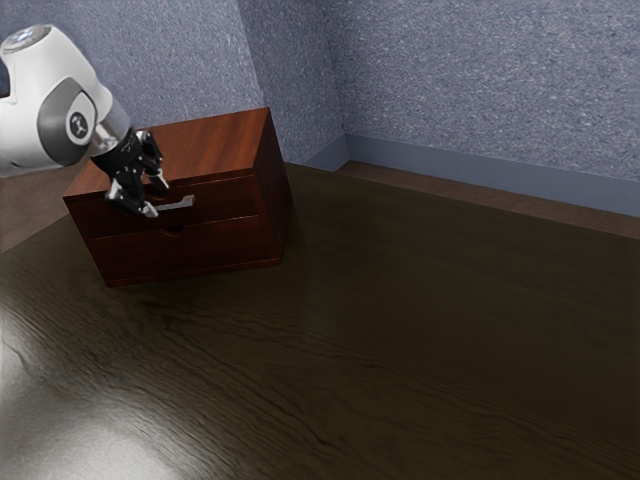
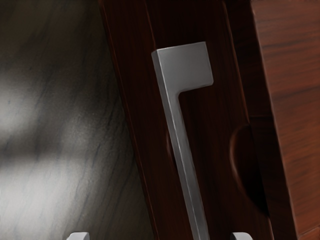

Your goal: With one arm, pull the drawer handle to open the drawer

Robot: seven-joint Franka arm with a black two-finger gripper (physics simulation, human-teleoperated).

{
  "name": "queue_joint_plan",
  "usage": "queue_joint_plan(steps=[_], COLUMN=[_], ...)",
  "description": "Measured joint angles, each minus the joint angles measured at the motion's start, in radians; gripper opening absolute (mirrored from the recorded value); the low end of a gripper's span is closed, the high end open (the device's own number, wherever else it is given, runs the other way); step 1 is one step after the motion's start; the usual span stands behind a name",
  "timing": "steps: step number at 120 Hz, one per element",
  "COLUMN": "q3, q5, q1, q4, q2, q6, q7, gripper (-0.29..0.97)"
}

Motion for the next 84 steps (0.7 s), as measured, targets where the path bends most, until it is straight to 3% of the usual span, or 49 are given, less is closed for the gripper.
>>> queue_joint_plan(steps=[84], q3=[-0.002], q5=[-0.019], q1=[0.035], q4=[0.006], q2=[0.041], q6=[0.026], q7=[-0.010], gripper=[0.31])
